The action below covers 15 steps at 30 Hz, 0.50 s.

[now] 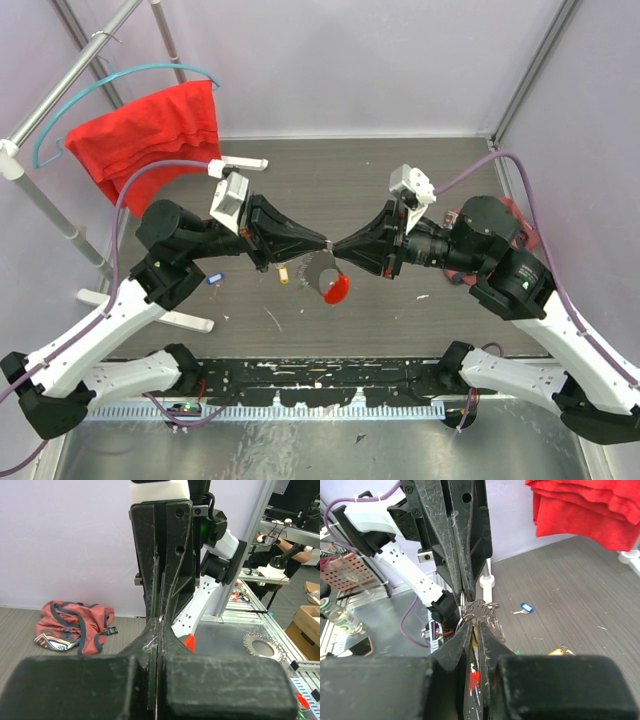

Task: Put the keys on the keyring

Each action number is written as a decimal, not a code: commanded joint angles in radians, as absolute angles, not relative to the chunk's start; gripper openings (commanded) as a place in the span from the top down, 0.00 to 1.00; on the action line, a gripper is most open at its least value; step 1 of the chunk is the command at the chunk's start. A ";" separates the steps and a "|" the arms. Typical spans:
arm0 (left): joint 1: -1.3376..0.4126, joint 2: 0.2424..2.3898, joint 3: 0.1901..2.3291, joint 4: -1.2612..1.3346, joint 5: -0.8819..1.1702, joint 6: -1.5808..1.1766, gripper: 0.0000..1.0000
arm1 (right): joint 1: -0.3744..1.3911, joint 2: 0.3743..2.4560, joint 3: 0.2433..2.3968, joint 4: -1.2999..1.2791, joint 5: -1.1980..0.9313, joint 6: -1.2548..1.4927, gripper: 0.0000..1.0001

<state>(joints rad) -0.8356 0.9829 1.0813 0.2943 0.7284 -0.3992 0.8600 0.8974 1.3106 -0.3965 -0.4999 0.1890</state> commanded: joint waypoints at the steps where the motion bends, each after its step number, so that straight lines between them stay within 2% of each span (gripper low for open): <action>1: -0.833 0.983 1.116 0.365 0.718 -0.412 1.00 | 0.864 0.844 1.311 -0.361 -0.421 0.155 0.85; 6: -0.832 0.984 1.119 0.349 0.708 -0.405 1.00 | 0.864 0.849 1.331 -0.375 -0.432 0.129 0.83; 15: -0.831 0.953 1.173 0.114 0.562 -0.291 1.00 | 0.864 0.862 1.433 -0.549 -0.368 0.027 0.60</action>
